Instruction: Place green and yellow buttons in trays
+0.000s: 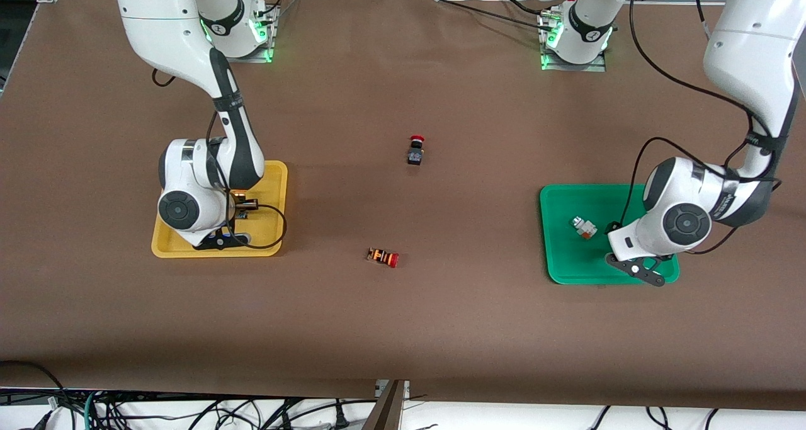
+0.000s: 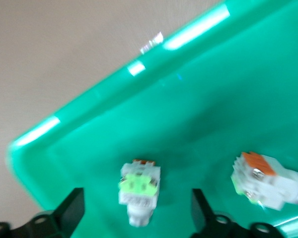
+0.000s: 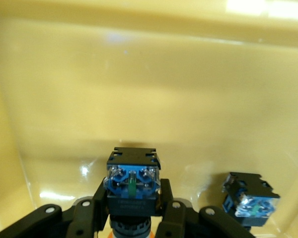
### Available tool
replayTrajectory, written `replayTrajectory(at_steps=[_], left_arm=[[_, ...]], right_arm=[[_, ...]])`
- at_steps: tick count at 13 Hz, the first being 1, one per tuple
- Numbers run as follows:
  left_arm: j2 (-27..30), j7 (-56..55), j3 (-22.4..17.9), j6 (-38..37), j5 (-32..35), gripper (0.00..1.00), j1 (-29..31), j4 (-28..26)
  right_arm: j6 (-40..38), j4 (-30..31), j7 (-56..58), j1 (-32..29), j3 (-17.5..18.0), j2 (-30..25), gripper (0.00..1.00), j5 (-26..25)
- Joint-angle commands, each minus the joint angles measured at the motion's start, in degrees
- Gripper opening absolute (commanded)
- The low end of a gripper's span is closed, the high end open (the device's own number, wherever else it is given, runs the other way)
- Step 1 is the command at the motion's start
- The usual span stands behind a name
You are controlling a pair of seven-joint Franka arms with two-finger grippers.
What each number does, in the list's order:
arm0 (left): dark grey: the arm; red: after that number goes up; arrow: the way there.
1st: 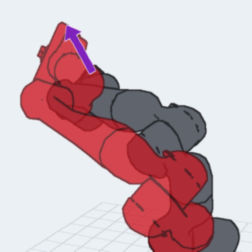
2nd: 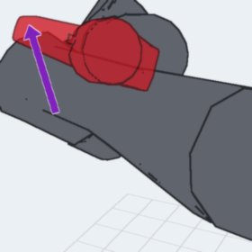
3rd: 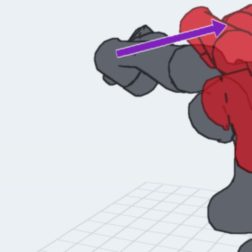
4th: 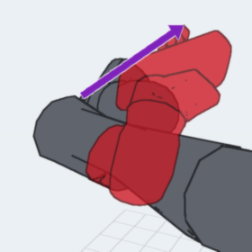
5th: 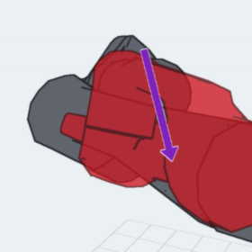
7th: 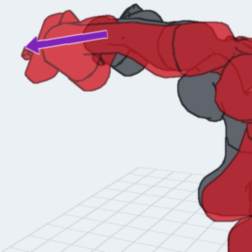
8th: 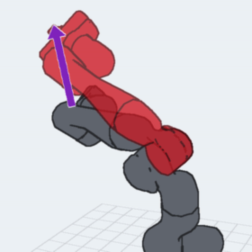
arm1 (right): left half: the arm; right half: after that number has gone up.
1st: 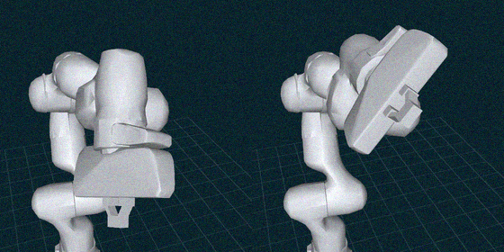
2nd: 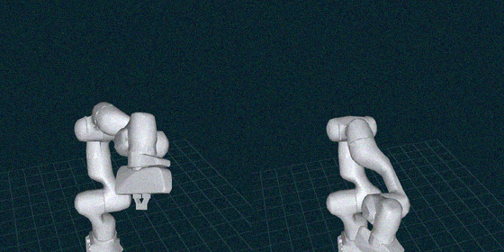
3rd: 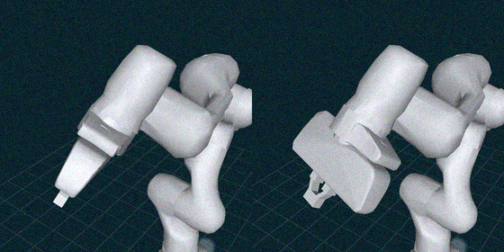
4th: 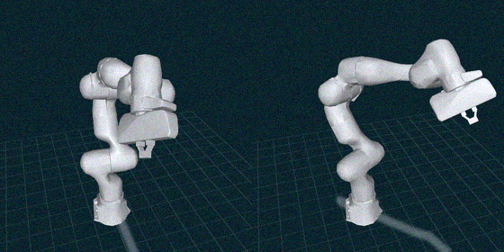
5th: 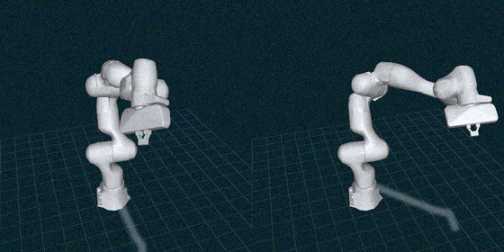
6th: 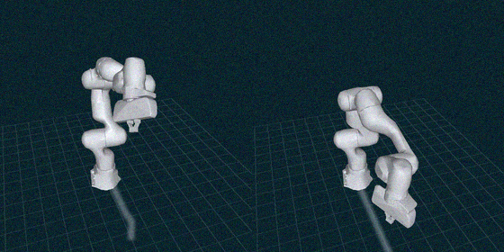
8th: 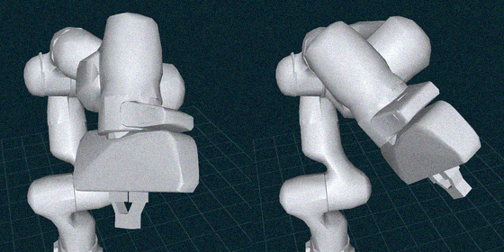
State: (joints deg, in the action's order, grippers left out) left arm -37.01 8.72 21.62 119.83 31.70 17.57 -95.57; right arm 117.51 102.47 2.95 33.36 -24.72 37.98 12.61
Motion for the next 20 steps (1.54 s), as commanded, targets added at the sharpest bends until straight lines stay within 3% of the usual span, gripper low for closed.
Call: replayTrajectory(at_steps=[1, 4, 6, 7, 9, 10, 11, 13, 15, 20], left_arm=[[7.3, 0.7, 1.6, -6.4, -2.2, 1.0, 0.1, 2.0], [11.5, 0.8, 1.9, -13.0, -13.9, 1.0, 1.1, 6.5], [15.5, 0.2, 1.8, -13.4, -17.1, 1.0, 1.7, 7.0], [17.5, 0.4, 1.8, -14.3, -17.8, 1.0, 1.8, 7.0], [22.5, -0.3, 0.6, -16.5, -21.8, 1.0, 1.7, 7.0], [25.3, -1.4, -2.9, -17.1, -23.3, 1.0, -0.7, 6.5], [28.5, -2.6, -9.1, -18.7, -24.9, 1.0, -6.4, 5.0], [34.7, -4.4, -20.1, -19.4, -29.1, 1.0, -15.2, 1.5], [40.1, -4.6, -26.0, -19.2, -29.1, 1.0, -20.4, -3.3], [39.2, -4.4, -26.9, -22.9, -29.0, 1.0, -21.5, -2.3]], right_arm=[[0.1, 1.0, 0.4, 0.7, -0.1, -2.6, 1.0, 0.4], [-3.9, -2.9, 0.5, 0.2, -0.2, -2.6, 1.0, 0.4], [-7.7, -6.7, 0.1, -1.1, 0.9, -2.4, 1.0, 0.2], [-8.3, -6.9, -0.4, -4.0, 4.2, -3.2, 1.0, -0.5], [-8.7, -6.8, -0.9, -15.7, 16.5, -6.3, 1.0, -6.4], [-8.9, -6.6, -0.9, -21.3, 22.7, -7.2, 1.0, -10.9], [-10.1, -5.9, -0.9, -25.4, 26.4, -9.3, 1.0, -13.6], [-15.8, -5.6, -0.9, -27.6, 27.6, -14.0, 1.0, -14.5], [-21.4, -5.6, -0.8, -29.2, 27.7, -19.8, 1.0, -14.7], [-32.5, -7.8, -0.4, -29.8, 27.7, -35.7, 1.0, -14.7]])
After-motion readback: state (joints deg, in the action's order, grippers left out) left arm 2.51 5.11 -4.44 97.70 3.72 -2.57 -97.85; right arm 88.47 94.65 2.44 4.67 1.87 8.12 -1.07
